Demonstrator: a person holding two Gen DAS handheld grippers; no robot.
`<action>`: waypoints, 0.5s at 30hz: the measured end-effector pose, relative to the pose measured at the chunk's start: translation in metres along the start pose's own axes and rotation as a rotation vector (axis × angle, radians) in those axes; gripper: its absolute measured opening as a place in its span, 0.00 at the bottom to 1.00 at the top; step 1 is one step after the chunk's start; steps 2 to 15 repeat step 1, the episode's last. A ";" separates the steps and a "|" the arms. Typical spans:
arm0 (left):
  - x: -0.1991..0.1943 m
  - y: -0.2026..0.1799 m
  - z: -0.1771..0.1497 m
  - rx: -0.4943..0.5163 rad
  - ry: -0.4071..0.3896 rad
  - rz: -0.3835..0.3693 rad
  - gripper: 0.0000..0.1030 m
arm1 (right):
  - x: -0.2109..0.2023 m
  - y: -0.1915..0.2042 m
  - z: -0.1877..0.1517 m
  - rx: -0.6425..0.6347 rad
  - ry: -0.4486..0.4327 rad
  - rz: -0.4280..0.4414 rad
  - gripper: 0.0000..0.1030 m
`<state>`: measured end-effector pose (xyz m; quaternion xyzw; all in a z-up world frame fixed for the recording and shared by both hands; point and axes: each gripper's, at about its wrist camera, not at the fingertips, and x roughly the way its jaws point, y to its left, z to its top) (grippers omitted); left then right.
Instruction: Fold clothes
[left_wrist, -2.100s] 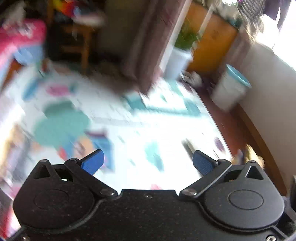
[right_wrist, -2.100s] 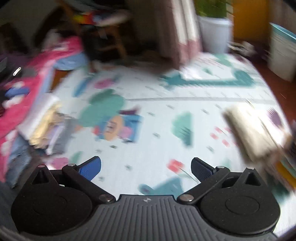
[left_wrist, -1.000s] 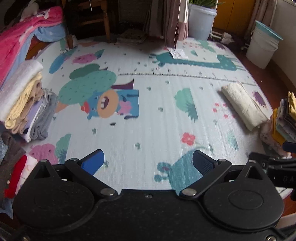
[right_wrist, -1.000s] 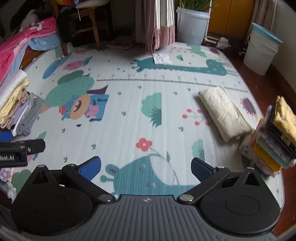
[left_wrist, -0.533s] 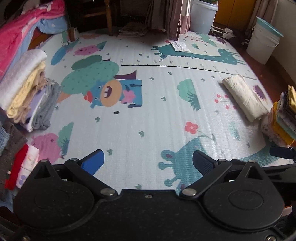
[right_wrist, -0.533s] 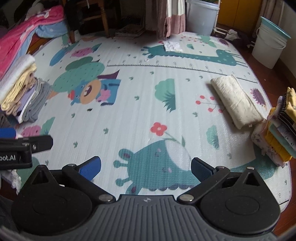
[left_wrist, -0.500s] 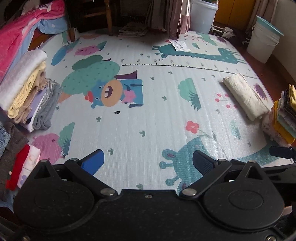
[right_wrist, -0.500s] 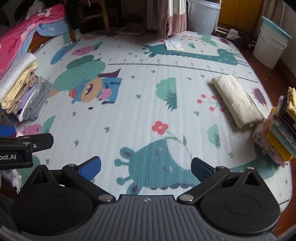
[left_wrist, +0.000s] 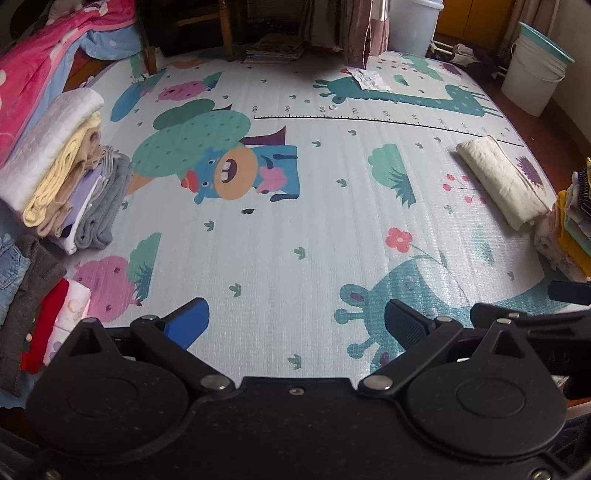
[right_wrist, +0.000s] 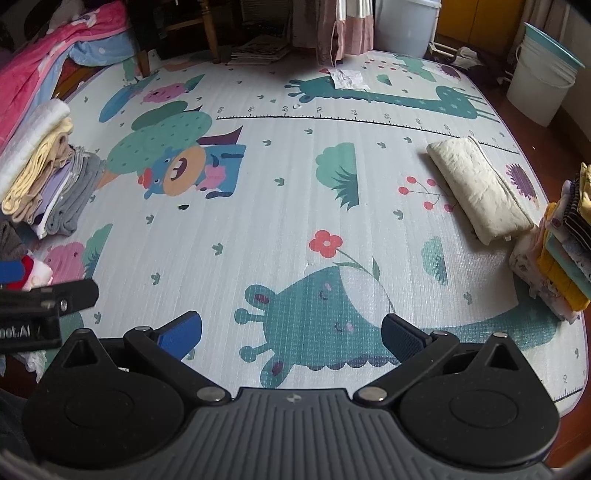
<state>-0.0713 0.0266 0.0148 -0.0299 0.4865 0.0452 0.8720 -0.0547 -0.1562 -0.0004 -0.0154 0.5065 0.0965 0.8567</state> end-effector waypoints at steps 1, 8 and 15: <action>0.000 0.000 0.000 -0.006 0.001 -0.006 1.00 | 0.000 -0.001 0.000 0.005 0.000 0.000 1.00; 0.000 0.000 0.000 -0.006 0.001 -0.006 1.00 | 0.000 -0.001 0.000 0.005 0.000 0.000 1.00; 0.000 0.000 0.000 -0.006 0.001 -0.006 1.00 | 0.000 -0.001 0.000 0.005 0.000 0.000 1.00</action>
